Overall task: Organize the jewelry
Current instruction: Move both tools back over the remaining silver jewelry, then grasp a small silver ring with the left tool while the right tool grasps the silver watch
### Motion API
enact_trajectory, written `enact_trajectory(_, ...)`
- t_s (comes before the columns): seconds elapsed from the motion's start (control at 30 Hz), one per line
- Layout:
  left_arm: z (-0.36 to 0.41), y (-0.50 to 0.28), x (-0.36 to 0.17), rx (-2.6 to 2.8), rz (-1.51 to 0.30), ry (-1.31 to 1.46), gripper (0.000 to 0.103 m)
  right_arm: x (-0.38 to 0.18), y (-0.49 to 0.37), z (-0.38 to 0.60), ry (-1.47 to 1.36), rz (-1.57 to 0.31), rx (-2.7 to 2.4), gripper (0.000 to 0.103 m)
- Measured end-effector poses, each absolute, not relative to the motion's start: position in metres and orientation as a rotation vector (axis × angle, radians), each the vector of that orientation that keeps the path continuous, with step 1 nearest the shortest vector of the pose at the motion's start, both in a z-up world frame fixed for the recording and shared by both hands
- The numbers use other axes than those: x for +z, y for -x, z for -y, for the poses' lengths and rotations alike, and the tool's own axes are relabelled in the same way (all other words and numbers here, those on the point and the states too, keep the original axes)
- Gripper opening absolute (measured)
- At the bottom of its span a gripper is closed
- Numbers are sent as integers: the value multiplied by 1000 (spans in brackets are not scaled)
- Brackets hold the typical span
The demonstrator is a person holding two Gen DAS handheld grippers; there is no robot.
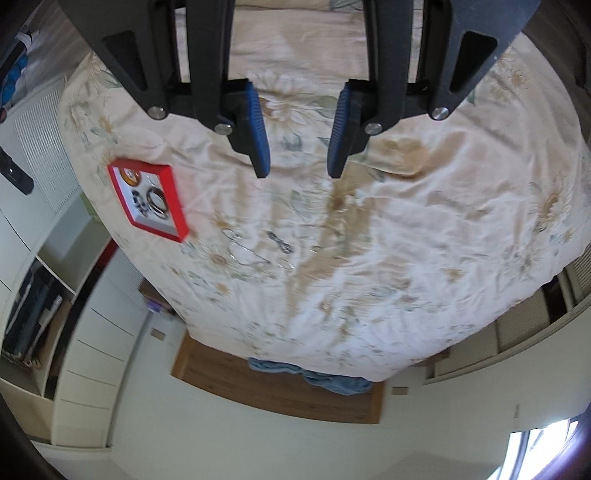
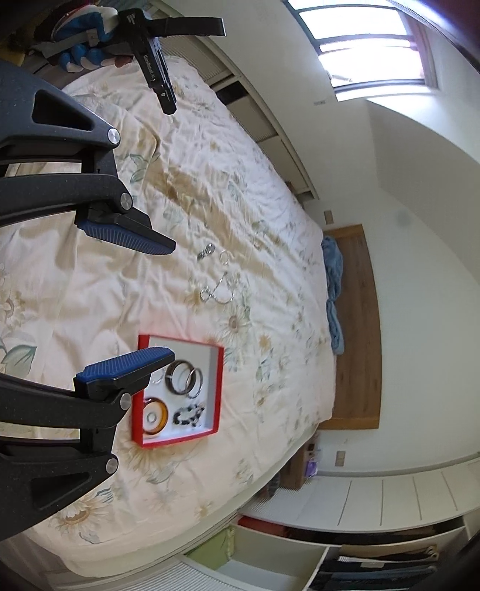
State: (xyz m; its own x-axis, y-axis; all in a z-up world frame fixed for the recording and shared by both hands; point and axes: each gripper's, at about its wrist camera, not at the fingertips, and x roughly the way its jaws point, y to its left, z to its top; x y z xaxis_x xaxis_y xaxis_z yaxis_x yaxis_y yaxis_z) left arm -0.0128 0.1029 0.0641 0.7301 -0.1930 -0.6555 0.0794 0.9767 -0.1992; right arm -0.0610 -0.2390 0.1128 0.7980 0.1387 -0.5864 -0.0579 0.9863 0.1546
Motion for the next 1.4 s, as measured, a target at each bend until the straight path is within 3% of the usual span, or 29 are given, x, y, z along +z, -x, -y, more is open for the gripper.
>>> enact_trajectory(0.47,-102,-41,28,-150,-781,152,31,70,5,220,-120,-734,163,52)
enact_trajectory(0.97,-62,-184,-44,-231,-880,122,31,-21,-129,200,-107,-878,266,52)
enact_trajectory(1.4,-55,-282,-86,-265,-886,74,30,-65,-228,177,-104,-889,376,52)
